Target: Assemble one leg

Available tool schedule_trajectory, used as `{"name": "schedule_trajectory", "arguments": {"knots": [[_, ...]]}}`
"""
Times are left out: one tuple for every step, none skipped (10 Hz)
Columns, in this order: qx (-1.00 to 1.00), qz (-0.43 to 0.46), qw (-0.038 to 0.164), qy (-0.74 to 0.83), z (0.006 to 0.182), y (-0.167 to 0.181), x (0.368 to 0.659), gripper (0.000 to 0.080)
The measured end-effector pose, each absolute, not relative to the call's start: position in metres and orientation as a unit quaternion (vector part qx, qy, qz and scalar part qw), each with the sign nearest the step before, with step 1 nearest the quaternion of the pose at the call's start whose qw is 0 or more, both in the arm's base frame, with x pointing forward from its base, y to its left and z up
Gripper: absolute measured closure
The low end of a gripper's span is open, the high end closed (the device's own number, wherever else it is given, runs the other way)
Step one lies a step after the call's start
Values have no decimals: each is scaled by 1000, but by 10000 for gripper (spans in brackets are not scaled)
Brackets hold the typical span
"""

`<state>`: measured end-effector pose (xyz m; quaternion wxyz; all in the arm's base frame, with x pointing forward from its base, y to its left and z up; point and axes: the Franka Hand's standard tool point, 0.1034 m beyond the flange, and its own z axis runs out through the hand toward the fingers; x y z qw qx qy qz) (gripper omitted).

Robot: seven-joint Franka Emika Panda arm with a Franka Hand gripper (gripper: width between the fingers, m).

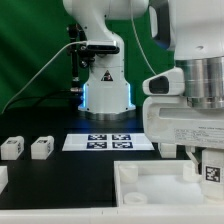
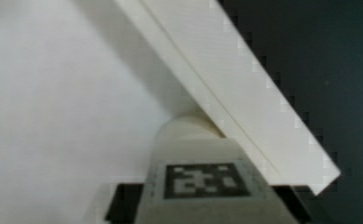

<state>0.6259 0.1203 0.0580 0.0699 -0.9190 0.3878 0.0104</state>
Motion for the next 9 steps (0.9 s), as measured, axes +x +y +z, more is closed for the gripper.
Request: {"name": "schedule_trajectory", "arguments": {"knots": [[-889,18,74,452,57,121,627,528],[-830,23,82,551,56,121,628,528],[-762,28,95,640,56,120,629,528],[-706,36,98,701,56,121,629,528],[-706,35,98,701,56,121,629,528],[-718,34,98,688,55,121,629,528],[-726,33,98,680,55,122,629,411],[-731,33,98,674,55,122,628,277],[-784,25,99,613,56,123,627,277]]}}
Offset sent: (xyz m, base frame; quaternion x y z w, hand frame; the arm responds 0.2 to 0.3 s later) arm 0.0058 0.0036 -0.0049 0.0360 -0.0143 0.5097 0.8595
